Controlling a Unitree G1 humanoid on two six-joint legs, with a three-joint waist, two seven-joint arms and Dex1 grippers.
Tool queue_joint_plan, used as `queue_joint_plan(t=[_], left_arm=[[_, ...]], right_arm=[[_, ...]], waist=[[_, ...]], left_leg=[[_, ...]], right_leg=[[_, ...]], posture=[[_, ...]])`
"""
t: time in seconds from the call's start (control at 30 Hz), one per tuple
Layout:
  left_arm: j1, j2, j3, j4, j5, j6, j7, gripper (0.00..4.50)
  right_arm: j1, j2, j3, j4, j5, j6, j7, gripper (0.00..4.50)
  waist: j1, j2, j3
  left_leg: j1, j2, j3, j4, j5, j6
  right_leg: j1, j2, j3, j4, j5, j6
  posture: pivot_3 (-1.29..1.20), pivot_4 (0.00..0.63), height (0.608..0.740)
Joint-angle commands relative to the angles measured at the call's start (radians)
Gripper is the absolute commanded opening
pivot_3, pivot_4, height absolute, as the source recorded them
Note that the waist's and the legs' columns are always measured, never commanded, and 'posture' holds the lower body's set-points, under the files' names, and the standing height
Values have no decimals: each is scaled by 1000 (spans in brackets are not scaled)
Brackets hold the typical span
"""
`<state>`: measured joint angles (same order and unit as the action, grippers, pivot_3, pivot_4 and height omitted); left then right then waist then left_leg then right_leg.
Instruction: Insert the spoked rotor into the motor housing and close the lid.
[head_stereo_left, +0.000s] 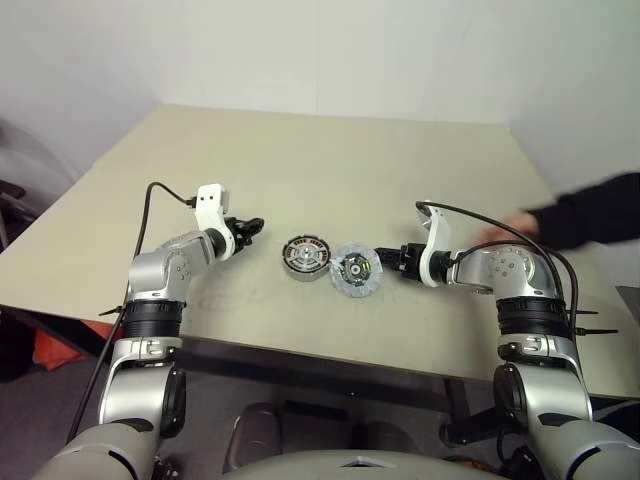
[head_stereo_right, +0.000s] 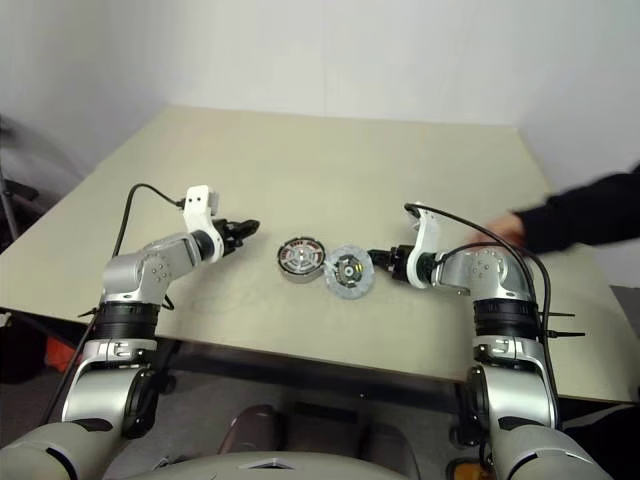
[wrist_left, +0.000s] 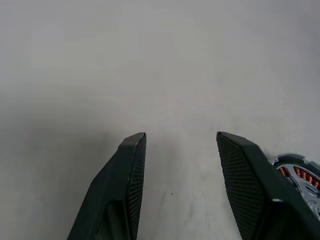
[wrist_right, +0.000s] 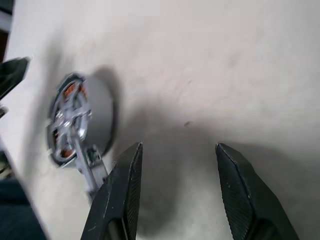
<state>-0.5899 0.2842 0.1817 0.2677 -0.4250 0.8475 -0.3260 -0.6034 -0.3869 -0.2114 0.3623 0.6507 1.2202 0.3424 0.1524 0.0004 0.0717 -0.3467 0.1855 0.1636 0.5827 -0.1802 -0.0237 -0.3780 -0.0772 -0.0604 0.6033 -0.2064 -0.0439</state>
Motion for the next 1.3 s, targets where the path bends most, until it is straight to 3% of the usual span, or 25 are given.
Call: queue_joint_plan(t=[0.03,0.37,0.57,0.73,0.87,0.97,1.03,1.17,1.3], left_arm=[[-32,-1,-4,-10,3,-22,-12,2370],[-22,-14,-16,-20,10,-23,-16,2370],[-5,-22,-17,-34,10,-22,-13,2370],[12,-13,-41,-58,33,-61,-27,2370],[38,3,-61,-130,63,-130,-36,2370],[73,22,-95,-207,99,-187,-44,2370],[105,33,-117,-249,125,-225,-49,2370],[177,38,-116,-353,118,-244,-57,2370],[271,46,-78,-485,57,-212,-79,2370]], right_arm=[[-2,-33,-22,67,-113,-82,-97,2615],[-14,-21,-68,-15,-107,-61,-188,2615],[3,-20,-103,-82,-107,-13,-223,2615],[67,-22,-38,-210,-105,-133,-92,2615],[136,-46,93,-255,-277,-599,54,2615],[173,-50,134,-225,-352,-828,125,2615],[200,-57,158,-209,-396,-938,162,2615],[237,-38,122,-209,-347,-956,215,2615],[265,-53,32,-280,-132,-730,312,2615]], waist=[[0,0,0],[-6,5,1],[-6,5,1],[-2,3,0],[-4,3,-1],[-6,3,-1],[-8,3,-1],[-16,3,-1],[-25,3,-1]], left_leg=[[1,0,0,0,0,0],[5,-1,-2,-4,-1,1],[-1,-5,-2,-4,-1,1],[-6,-5,-1,-4,0,3],[-23,-2,-2,-6,-1,6],[-37,-3,-2,2,-3,12],[-37,-1,-1,3,-4,14],[-35,0,1,3,-5,14],[-30,0,1,7,-6,15]], right_leg=[[1,0,0,-1,0,0],[25,-15,-28,-35,0,4],[19,-17,-22,-32,3,12],[9,-17,-18,-15,7,13],[-11,-13,-18,-11,9,5],[-28,-13,-18,2,8,5],[-29,-13,-19,4,5,2],[-27,-13,-18,3,0,-2],[-20,-13,-18,4,0,-2]], posture=[[0,0,740],[0,0,740],[0,0,740],[0,0,740],[0,0,740],[0,0,740],[0,0,740],[0,0,740],[0,0,740]])
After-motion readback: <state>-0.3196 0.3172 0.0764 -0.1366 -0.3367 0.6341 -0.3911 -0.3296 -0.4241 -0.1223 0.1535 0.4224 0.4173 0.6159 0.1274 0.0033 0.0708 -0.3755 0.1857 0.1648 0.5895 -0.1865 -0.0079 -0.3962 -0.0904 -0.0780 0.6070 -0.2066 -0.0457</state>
